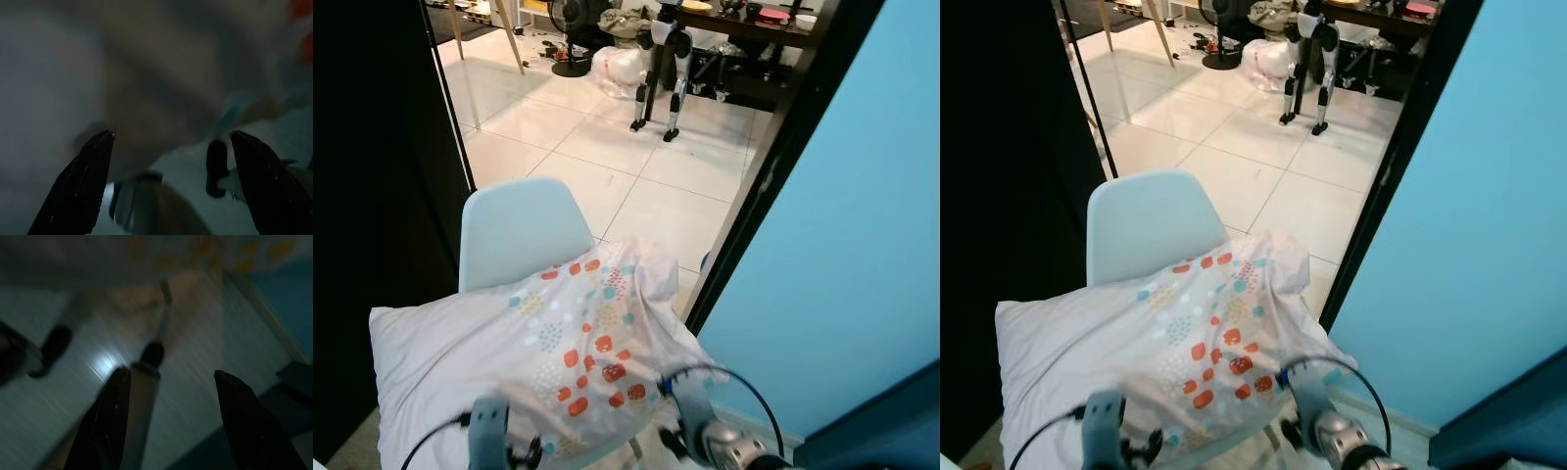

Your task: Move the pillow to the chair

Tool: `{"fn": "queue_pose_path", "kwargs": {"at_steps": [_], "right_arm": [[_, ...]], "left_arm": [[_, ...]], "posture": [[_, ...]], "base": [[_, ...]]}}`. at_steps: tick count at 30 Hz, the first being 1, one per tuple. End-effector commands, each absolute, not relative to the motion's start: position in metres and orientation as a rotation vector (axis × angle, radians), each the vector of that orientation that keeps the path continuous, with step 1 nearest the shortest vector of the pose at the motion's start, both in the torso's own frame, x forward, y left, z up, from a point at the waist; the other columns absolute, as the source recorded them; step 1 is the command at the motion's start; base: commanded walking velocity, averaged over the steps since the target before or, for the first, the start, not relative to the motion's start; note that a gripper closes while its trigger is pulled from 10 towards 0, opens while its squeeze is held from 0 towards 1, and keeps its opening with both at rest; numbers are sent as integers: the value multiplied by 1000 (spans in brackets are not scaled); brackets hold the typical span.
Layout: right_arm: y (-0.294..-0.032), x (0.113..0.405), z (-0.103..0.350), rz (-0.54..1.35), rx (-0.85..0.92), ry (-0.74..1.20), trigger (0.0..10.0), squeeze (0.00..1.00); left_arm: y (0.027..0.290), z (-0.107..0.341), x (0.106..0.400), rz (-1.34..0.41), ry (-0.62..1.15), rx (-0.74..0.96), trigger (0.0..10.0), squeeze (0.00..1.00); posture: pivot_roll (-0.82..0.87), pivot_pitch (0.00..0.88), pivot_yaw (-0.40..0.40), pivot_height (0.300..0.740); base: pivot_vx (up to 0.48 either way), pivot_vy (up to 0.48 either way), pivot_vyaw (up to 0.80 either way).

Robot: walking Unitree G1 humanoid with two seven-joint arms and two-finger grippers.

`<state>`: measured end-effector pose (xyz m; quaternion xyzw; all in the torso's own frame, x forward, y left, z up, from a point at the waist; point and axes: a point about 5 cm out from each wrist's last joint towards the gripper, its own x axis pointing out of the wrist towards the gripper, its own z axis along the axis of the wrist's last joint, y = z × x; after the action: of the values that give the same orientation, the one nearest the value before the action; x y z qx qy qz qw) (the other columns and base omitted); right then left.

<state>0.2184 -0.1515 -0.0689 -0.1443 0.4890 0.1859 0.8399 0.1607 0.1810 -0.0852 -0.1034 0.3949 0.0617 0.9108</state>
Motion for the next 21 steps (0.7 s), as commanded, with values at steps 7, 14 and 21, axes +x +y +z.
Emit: {"fn": "queue_pose_path", "kwargs": {"at_steps": [7,14,21], "right_arm": [[-158,181,-88,430,-399,1158,10000,0],[-163,173,-92,461,-482,1193,10000,0],[-164,170,-93,464,-492,1199,10000,0]], "left_arm": [[188,-100,136,255,941,-334,10000,0],[172,-102,139,162,987,-323,10000,0],[154,-105,133,56,1034,-287,10000,0]], "posture": [[74,33,-90,740],[66,16,-83,740],[64,22,-86,740]], "base": [[0,0,0],[0,0,0],[-348,0,0]]}}
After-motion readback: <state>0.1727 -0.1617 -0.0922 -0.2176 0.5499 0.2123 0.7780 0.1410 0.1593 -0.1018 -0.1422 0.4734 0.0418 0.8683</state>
